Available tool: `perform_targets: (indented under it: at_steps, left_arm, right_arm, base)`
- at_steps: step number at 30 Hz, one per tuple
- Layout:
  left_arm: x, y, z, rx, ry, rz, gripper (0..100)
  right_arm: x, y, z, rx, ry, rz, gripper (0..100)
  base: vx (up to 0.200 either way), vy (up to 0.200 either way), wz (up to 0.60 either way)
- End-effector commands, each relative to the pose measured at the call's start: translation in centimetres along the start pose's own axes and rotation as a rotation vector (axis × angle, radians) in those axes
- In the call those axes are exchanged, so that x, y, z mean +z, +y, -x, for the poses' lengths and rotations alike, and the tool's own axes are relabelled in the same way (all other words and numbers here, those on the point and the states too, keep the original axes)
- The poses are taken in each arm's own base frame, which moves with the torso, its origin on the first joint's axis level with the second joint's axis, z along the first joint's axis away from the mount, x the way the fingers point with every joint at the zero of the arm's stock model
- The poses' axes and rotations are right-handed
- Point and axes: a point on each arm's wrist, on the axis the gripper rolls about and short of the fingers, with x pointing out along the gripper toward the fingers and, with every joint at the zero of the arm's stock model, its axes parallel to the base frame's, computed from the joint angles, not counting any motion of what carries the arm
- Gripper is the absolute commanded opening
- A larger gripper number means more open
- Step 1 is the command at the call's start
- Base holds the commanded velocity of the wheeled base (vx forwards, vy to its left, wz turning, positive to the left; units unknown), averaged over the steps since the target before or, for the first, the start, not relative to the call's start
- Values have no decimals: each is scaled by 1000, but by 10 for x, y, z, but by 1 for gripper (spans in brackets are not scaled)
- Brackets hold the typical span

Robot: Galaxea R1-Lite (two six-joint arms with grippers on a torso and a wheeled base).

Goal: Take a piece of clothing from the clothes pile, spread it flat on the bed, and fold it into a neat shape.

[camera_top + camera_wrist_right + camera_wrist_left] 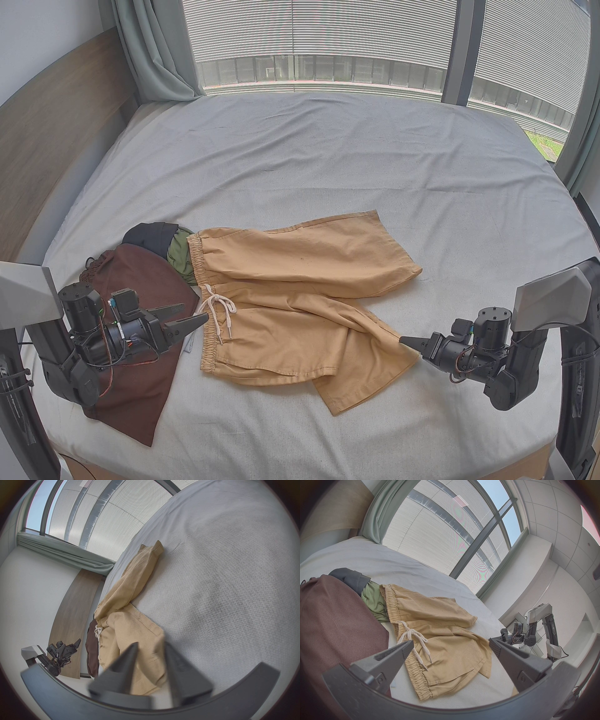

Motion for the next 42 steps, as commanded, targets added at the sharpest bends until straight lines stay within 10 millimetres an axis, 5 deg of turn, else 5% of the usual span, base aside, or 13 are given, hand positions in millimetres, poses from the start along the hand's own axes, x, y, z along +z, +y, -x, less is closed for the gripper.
perform_targets:
  at_steps: [1,42]
  left_arm:
    - [0,0,0,0,1,2,100]
    - [0,1,-1,-2,1,1,100]
  right_arm:
    - [1,0,0,1,-4,2,0]
    - [75,1,-28,82,-285,151,0]
  base:
    - [0,0,0]
    - [0,0,0]
